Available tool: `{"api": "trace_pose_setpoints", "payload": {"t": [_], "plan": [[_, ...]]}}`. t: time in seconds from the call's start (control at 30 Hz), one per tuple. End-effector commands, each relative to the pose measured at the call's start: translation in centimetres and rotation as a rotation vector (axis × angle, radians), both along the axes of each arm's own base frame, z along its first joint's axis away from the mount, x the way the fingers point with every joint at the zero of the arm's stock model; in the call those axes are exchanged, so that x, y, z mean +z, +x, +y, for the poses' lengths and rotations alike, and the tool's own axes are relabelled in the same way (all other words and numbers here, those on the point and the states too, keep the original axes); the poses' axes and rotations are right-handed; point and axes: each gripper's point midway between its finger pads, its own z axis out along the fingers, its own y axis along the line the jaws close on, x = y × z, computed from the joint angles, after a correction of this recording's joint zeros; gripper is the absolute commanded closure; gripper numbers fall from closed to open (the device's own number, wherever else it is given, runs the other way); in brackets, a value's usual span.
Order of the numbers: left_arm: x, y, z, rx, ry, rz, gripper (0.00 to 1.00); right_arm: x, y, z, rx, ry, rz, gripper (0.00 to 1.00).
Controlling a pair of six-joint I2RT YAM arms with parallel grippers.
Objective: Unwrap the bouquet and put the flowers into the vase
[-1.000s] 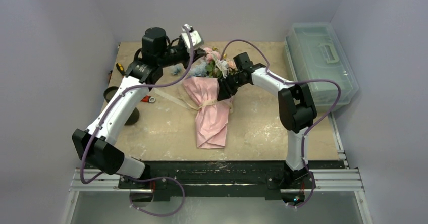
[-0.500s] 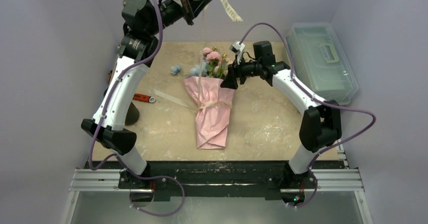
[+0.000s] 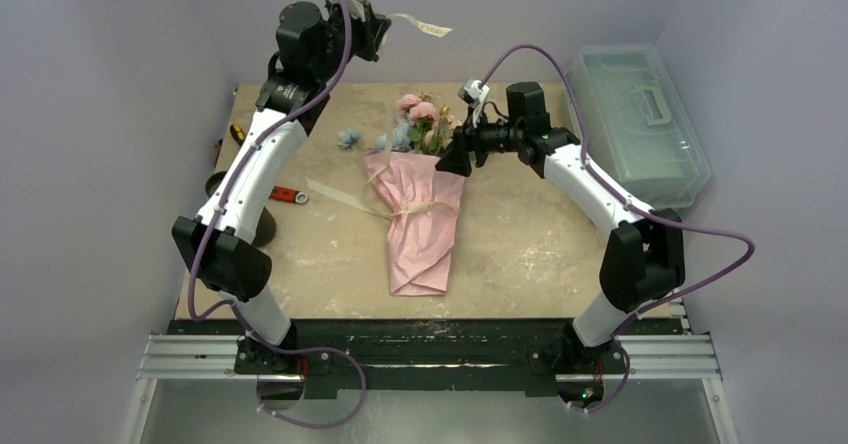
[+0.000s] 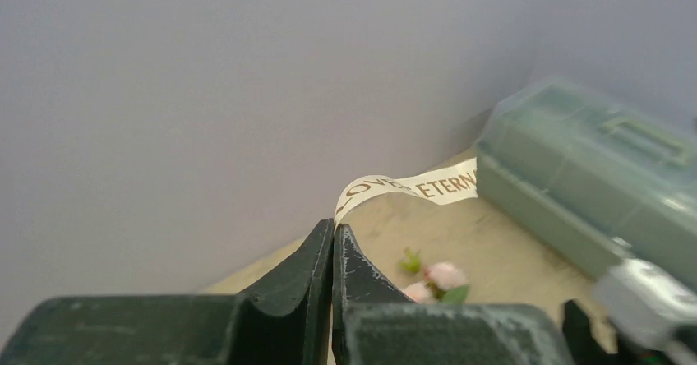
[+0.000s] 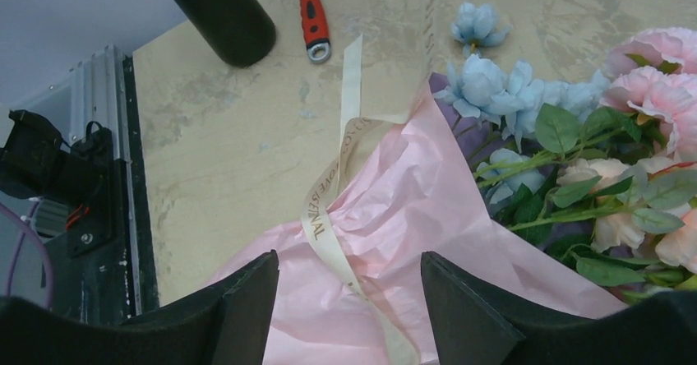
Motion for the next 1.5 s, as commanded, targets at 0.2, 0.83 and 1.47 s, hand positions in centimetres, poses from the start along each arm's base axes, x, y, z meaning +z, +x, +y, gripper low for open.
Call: {"api": "trace_pose_setpoints", "payload": {"t": [0.2, 0.83, 1.47], "plan": [[-11.7, 7.8, 22.1, 0.745, 0.131, 0.231, 1.00, -0.7, -1.8, 2.2, 0.064, -0.095, -0.084, 0.36], [-21.8, 9.6, 28.1, 0.812, 0.229, 0.467, 1.00, -6.8, -3.9, 17.0, 0.238, -0.303, -0.171, 0.47], [-22.4, 9.0, 27.3, 0.773, 0.177, 0.491, 1.00, -12.8, -0.9, 25.1, 0.208, -0.246, -0.105, 0.51]]}}
